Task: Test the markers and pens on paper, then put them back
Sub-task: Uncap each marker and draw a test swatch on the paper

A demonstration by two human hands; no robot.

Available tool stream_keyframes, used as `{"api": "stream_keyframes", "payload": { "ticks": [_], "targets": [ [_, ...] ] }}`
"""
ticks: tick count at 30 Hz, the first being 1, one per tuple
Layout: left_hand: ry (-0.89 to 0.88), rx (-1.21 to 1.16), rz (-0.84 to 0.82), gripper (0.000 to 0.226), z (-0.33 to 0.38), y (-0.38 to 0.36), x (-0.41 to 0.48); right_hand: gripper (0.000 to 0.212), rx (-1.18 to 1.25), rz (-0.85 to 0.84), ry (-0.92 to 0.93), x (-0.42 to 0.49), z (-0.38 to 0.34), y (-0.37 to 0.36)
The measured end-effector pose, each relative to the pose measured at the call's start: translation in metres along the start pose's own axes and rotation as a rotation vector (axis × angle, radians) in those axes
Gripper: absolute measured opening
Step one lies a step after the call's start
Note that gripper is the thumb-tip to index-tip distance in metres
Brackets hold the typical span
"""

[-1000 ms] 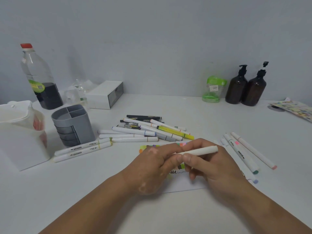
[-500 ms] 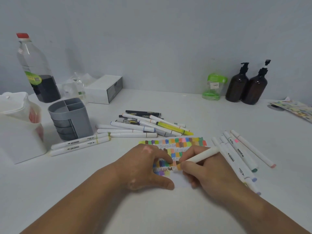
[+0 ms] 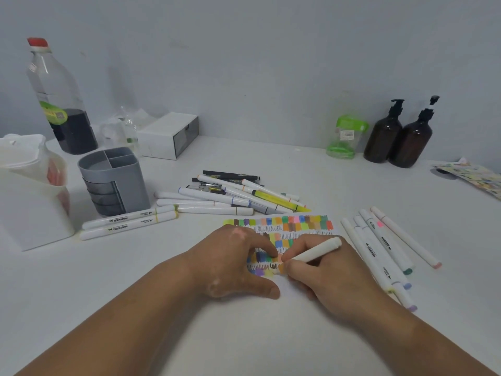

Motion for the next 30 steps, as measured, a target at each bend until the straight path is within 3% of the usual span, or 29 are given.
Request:
{"api": "stream_keyframes", "payload": {
  "ticks": [30],
  "targets": [
    [0.018, 0.003, -0.015, 0.070, -0.0008, -0.0004, 0.0003, 0.004, -0.038, 0.021, 0.005, 0.0031, 0.0019, 0.0028]
  ]
}}
Point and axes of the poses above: each hand's wrist, its own x-axis towards the middle knuckle, its own y-axis out of the back of the hand, z = x × y, the point moved 8 cm from there along x, towards the middle knuckle, and after that the axes turned 13 degrees about -y, right-handed, at the moved point
